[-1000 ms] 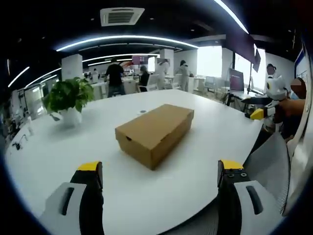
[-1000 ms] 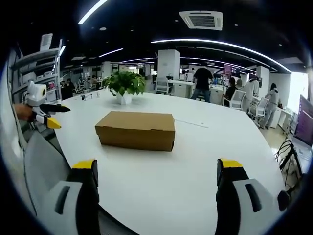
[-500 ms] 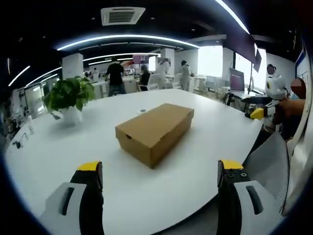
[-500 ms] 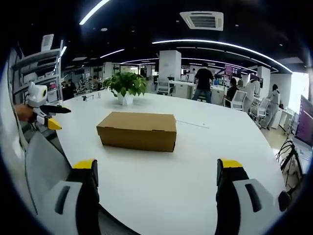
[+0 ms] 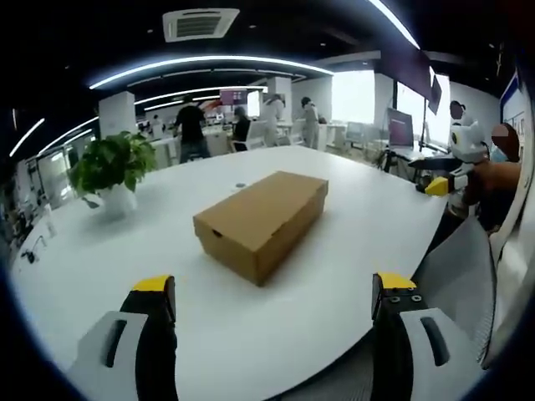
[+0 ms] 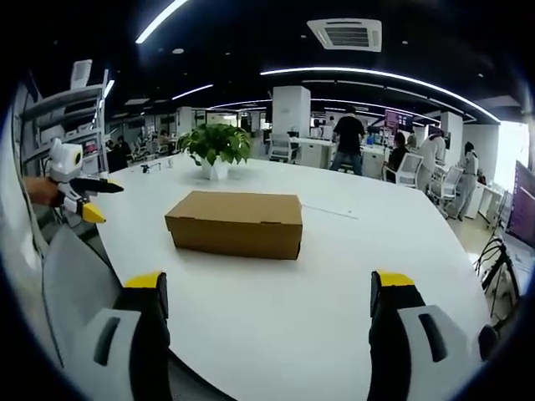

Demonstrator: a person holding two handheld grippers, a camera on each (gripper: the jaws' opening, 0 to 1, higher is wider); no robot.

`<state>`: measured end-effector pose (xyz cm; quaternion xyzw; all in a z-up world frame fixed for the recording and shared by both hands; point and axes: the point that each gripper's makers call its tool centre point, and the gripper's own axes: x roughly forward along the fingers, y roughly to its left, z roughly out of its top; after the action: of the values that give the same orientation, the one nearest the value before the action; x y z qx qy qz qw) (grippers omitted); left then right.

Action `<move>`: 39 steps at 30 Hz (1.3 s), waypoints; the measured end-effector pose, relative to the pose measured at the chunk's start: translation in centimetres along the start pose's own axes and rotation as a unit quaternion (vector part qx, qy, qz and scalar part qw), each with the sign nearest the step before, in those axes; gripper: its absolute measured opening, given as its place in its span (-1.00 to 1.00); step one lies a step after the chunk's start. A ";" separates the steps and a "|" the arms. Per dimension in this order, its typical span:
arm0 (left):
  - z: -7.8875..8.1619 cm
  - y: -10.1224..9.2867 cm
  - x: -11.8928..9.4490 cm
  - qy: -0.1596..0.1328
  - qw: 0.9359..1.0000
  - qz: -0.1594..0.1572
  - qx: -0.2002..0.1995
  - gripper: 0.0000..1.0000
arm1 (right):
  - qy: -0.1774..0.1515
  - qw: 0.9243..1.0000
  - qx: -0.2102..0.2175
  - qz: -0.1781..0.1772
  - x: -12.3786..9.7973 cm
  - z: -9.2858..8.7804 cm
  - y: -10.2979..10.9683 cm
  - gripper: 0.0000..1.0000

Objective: Operate the shoe box by opening the lid, removing the specified soft item, and placing it in the target area until the item is outside and the box remains undamaged.

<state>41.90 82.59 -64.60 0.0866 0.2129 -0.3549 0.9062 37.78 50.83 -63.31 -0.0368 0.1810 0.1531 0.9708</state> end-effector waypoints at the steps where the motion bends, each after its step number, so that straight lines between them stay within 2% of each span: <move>1: 0.1 0.0 0.0 -0.001 1.000 0.000 0.002 1.00 | 0.001 1.000 -0.001 0.002 0.0 0.0 0.1 0.92; 6: 0.7 0.0 0.1 -0.005 1.000 0.001 -0.001 1.00 | 0.001 1.000 -0.004 0.008 0.2 0.1 0.3 0.91; 23: 0.6 -0.2 1.4 0.014 1.000 -0.006 0.002 1.00 | 0.015 0.999 -0.027 0.021 -0.1 -0.1 0.1 0.90; 32: 0.8 0.0 3.0 0.015 1.000 0.001 -0.011 1.00 | 0.020 0.997 -0.057 0.057 1.2 0.1 0.1 0.90; 39: 1.0 0.3 4.4 0.007 1.000 0.004 -0.022 0.94 | 0.014 0.996 -0.057 0.067 2.7 0.7 -0.7 0.89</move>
<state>45.32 79.83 -65.64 0.0698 0.2264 -0.3455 0.9080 40.65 51.00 -63.68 -0.0823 0.1880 0.2273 0.9520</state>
